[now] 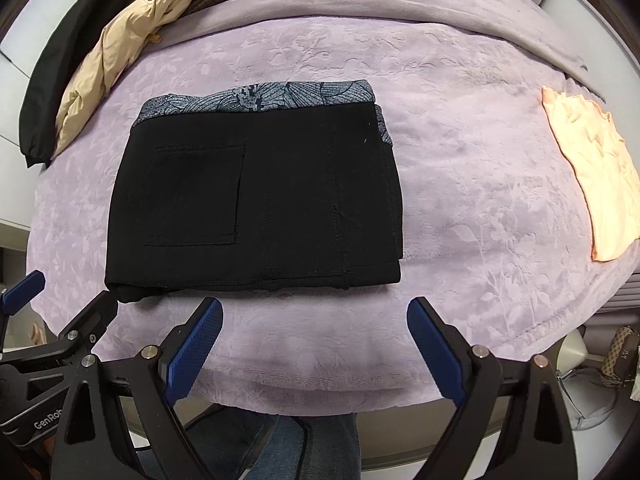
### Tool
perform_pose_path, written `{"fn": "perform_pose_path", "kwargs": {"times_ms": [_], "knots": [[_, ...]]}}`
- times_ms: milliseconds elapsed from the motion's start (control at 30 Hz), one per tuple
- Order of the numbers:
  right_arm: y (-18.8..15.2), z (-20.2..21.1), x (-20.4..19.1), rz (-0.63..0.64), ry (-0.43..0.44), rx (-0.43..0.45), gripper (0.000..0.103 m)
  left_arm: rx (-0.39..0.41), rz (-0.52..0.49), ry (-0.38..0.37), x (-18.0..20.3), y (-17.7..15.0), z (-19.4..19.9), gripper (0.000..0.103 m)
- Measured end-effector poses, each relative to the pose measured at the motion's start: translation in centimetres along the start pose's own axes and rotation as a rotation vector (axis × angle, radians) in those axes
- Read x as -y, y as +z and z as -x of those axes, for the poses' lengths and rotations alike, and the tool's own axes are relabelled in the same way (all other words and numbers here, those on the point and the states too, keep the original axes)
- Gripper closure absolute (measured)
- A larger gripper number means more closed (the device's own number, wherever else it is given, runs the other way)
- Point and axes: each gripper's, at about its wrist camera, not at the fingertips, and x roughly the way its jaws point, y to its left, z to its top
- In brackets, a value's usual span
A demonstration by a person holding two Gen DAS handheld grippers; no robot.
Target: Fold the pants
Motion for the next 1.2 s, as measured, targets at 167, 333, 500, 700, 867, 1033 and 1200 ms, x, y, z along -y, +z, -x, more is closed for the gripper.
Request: {"fn": "perform_pose_path", "kwargs": {"times_ms": [167, 333, 500, 700, 867, 1033, 1200], "knots": [[-0.01, 0.17, 0.03, -0.007, -0.006, 0.011, 0.008, 0.003, -0.009, 0.002, 0.08, -0.11, 0.13, 0.0], [0.05, 0.07, 0.03, -0.011, -0.008, 0.008, 0.008, 0.0, -0.011, 0.002, 0.14, -0.17, 0.08, 0.0], [0.06, 0.05, -0.04, -0.014, -0.011, 0.007, 0.008, -0.003, -0.01, -0.003, 0.17, -0.19, -0.01, 0.0], [0.2, 0.02, -0.15, -0.014, -0.015, 0.008, 0.008, -0.003, -0.009, -0.003, 0.08, -0.19, -0.06, 0.0], [0.37, 0.02, -0.29, -0.012, -0.019, 0.006, 0.008, -0.003, -0.012, -0.007, 0.0, -0.2, -0.09, 0.0], [0.57, -0.02, -0.27, -0.011, -0.024, 0.004, 0.008, -0.009, -0.016, 0.0, -0.09, -0.08, -0.23, 0.0], [0.53, -0.14, -0.3, -0.01, -0.03, 0.0, 0.008, -0.017, -0.018, -0.002, -0.05, -0.04, -0.41, 0.0]]}}
